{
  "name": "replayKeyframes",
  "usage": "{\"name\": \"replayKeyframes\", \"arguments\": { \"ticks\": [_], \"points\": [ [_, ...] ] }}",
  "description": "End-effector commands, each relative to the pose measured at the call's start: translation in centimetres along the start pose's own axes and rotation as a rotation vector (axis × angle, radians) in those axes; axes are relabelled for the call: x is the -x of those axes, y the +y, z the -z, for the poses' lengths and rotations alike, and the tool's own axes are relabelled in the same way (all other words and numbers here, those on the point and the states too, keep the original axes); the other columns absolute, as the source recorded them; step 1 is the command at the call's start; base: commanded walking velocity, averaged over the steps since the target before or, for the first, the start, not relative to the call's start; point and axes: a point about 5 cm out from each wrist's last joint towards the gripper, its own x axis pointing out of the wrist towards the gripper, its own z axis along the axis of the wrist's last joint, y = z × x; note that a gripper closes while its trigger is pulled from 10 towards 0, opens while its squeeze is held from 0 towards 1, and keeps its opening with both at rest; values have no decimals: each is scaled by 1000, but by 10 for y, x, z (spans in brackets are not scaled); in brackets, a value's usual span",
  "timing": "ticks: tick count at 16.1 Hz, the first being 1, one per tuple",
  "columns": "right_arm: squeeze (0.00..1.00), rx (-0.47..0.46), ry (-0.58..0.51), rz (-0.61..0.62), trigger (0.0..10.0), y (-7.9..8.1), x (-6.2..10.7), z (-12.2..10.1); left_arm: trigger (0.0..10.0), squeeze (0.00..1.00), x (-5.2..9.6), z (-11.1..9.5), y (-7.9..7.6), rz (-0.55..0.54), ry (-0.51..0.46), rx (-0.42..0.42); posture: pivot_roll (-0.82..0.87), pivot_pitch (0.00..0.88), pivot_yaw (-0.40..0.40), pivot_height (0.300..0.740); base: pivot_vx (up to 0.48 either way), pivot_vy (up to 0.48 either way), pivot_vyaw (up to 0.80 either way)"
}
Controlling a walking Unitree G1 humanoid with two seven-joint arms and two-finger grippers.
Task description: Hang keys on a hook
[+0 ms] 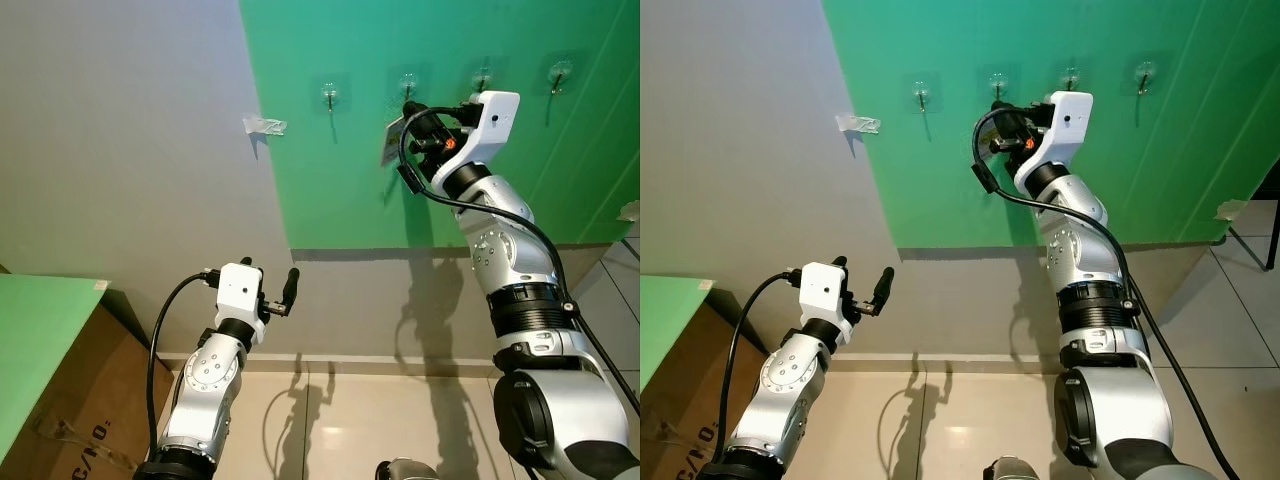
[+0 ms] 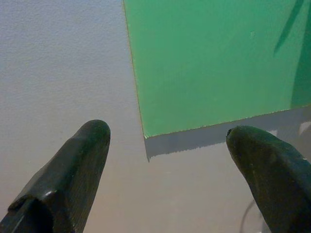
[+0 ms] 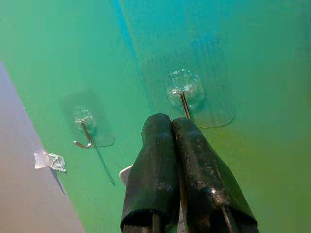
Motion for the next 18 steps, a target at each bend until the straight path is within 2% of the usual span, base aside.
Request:
{"name": "replayKeyframes", "arguments": {
  "ticks": [1,15,18],
  "points": [
    [0,-4,-22,-14,0,4,-6,-7,10000,0,2,2,1,-8,9,-9,-188,0,81,740,0,0,0],
    [0,-36,-37,14,0,0,-11,-8,10000,0,3,2,0,-13,7,-6,-177,0,73,740,0,0,0],
    [0,-127,-22,72,0,-9,-10,-4,10000,0,4,3,-1,-14,9,-5,-177,0,72,740,0,0,0]
  ]
}}
